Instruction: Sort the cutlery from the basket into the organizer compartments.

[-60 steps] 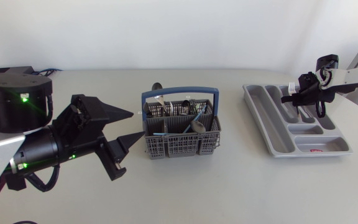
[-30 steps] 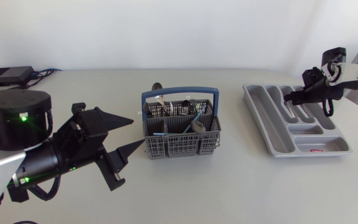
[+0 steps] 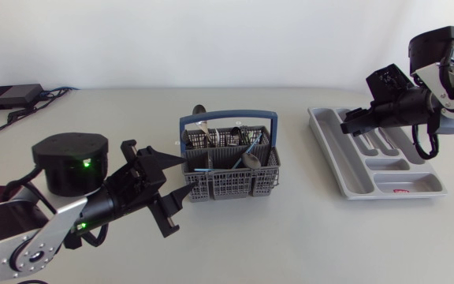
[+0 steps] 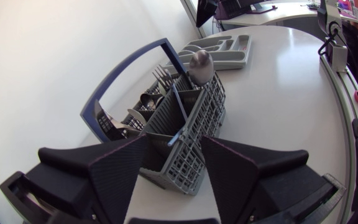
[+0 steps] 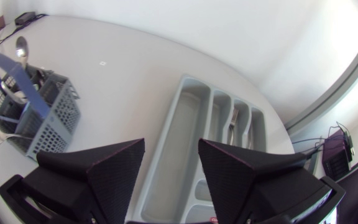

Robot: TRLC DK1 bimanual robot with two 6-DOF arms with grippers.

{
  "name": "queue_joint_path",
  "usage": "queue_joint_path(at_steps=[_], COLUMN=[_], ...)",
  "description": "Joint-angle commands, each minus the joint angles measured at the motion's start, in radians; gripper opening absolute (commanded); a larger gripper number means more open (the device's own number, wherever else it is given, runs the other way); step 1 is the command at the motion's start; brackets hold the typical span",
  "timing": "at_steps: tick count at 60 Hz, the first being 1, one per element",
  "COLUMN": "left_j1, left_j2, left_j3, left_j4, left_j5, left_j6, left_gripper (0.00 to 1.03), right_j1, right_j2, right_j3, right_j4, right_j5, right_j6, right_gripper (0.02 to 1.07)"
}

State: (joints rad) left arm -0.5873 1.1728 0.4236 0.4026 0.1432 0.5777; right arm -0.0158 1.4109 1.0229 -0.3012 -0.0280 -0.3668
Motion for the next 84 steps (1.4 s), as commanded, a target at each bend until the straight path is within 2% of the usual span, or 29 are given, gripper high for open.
queue_joint_path(at_steps=[1, 9, 23, 39, 52, 84], left_j1=[0.023, 0.055, 0.078, 0.096, 0.096, 0.104], left_j2=[0.059, 0.114, 0.169, 0.218, 0.243, 0.257], left_j3=[0.007, 0.041, 0.072, 0.116, 0.135, 0.147], left_j4=[0.031, 0.039, 0.054, 0.056, 0.053, 0.044], left_j5=[0.024, 0.067, 0.114, 0.148, 0.162, 0.176], left_j6=[0.025, 0.033, 0.030, 0.019, 0.016, 0.016], left_gripper=[0.57, 0.51, 0.49, 0.42, 0.42, 0.25], right_j1=[0.070, 0.172, 0.261, 0.274, 0.272, 0.278], right_j2=[-0.087, -0.174, -0.233, -0.240, -0.239, -0.237], right_j3=[-0.061, -0.110, -0.164, -0.198, -0.210, -0.210], right_j4=[-0.038, -0.072, -0.084, -0.073, -0.059, -0.058], right_j5=[0.008, 0.030, 0.051, 0.051, 0.051, 0.051], right_j6=[0.020, 0.048, 0.080, 0.085, 0.081, 0.075], right_gripper=[0.66, 0.66, 0.66, 0.66, 0.66, 0.66])
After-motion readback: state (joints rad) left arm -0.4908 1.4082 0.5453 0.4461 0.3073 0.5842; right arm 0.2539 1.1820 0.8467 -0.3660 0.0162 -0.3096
